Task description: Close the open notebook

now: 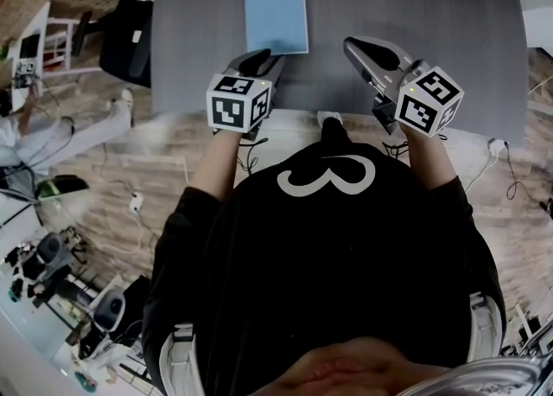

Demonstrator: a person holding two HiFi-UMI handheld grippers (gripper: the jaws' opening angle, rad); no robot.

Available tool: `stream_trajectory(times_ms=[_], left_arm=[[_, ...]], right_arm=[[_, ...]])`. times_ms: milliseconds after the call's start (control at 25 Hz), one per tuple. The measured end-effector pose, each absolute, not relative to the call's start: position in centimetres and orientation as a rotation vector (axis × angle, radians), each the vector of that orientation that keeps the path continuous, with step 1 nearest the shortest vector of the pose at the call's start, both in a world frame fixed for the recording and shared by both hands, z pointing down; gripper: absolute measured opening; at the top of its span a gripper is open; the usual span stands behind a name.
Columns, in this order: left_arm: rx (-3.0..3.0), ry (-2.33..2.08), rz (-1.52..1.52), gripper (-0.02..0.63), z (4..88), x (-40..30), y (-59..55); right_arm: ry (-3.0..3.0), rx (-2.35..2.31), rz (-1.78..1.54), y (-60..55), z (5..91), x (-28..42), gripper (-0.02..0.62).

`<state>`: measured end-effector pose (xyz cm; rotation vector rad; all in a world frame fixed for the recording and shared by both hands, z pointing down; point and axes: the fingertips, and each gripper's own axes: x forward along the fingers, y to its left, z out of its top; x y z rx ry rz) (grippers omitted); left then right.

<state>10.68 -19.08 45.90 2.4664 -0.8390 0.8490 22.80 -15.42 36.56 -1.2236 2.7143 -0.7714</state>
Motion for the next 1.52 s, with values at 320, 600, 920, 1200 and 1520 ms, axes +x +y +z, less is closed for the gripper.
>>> stream_trajectory(times_ms=[320, 600, 920, 1200, 1520], left_arm=[[2.517, -0.609, 0.184, 0.012, 34.7, 8.9, -13.8], [2.608, -0.565, 0.092, 0.012, 30.3, 7.5, -9.0], [2.689, -0.576, 0.12, 0.012, 29.3, 7.8, -7.0], [2.689, -0.591, 0.1, 0.012, 29.0, 7.7, -6.8], [2.689, -0.601, 0.106, 0.012, 29.0, 7.8, -6.9]], right_arm=[[2.778, -1.094, -0.722, -11.1, 33.6, 16.7, 0.0], [2.808, -1.072, -0.629, -7.3, 31.4, 14.2, 0.0], [2.814, -1.094, -0.591, -5.7, 30.6, 13.8, 0.0], [2.818, -1.062, -0.594, -5.5, 30.1, 13.8, 0.0], [2.829, -1.061, -0.598, -5.7, 30.1, 13.9, 0.0]])
